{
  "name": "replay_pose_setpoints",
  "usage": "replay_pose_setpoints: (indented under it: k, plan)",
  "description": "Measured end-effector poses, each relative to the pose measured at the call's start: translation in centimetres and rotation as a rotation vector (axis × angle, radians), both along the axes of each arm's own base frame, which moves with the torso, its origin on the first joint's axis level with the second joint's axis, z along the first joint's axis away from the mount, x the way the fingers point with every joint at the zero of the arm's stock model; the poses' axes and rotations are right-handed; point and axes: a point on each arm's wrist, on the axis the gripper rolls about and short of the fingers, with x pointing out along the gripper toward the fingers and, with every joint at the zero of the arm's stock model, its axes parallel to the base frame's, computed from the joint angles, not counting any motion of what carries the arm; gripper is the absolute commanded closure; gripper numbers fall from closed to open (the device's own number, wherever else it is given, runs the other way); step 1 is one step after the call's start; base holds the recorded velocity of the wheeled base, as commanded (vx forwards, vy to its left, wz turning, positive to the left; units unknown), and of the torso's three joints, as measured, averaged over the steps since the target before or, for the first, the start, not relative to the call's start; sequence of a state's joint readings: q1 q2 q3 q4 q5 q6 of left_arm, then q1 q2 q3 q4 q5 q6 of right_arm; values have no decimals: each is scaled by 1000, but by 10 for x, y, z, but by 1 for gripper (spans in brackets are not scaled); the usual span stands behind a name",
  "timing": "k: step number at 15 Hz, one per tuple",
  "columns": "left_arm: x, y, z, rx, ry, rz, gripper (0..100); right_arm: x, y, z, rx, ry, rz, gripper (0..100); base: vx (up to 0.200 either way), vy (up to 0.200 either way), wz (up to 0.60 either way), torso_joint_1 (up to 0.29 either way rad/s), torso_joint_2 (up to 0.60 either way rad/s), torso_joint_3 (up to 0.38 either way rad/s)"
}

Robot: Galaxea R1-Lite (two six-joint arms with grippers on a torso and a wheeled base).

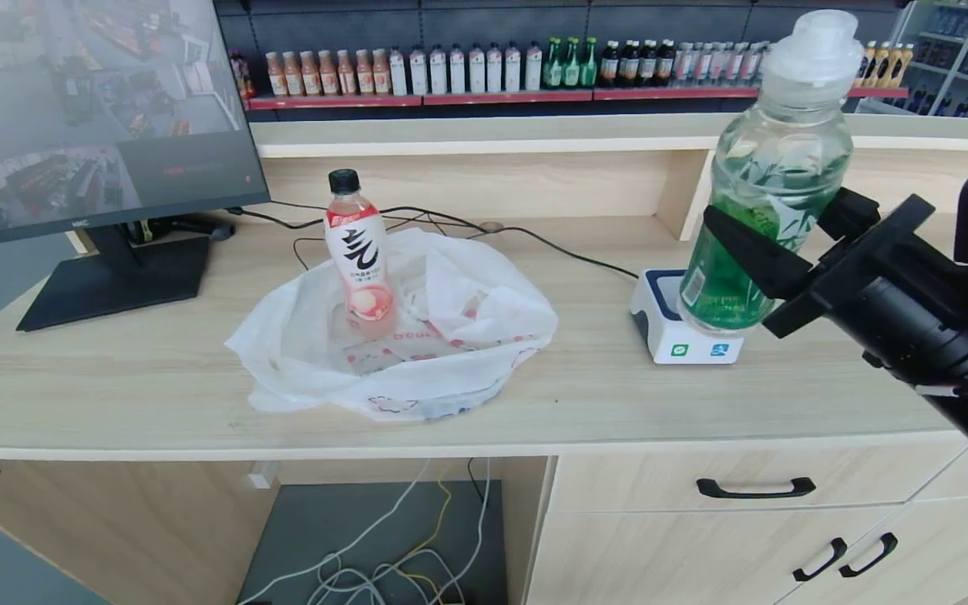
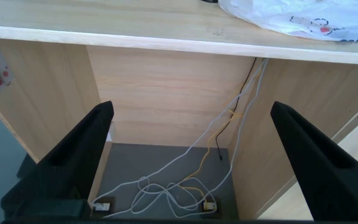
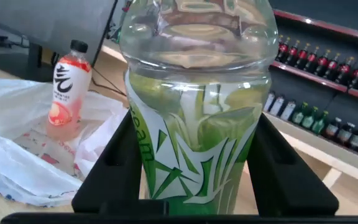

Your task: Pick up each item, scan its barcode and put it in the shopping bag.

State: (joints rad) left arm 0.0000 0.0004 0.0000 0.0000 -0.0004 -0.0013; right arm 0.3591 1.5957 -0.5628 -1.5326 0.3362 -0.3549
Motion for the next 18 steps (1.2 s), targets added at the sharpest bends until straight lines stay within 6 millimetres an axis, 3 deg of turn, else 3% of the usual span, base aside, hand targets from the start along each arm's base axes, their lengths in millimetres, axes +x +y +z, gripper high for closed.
replay_pose_setpoints:
  k: [4, 9, 13, 18]
  plan:
    - [0, 0, 0, 0, 0, 0, 0, 17, -11, 1, -270, -212, -44, 100, 0, 0, 0, 0, 0, 0]
    - [0, 0, 0, 0, 0, 0, 0, 53, -3, -30, -569, -429, 2, 100, 0, 0, 0, 0, 0, 0]
    - [0, 0, 0, 0, 0, 0, 0, 88, -10, -34, -689, -624, -3, 100, 0, 0, 0, 0, 0, 0]
    - [0, 0, 0, 0, 0, 0, 0, 97, -28, -41, -763, -685, -20, 100, 0, 0, 0, 0, 0, 0]
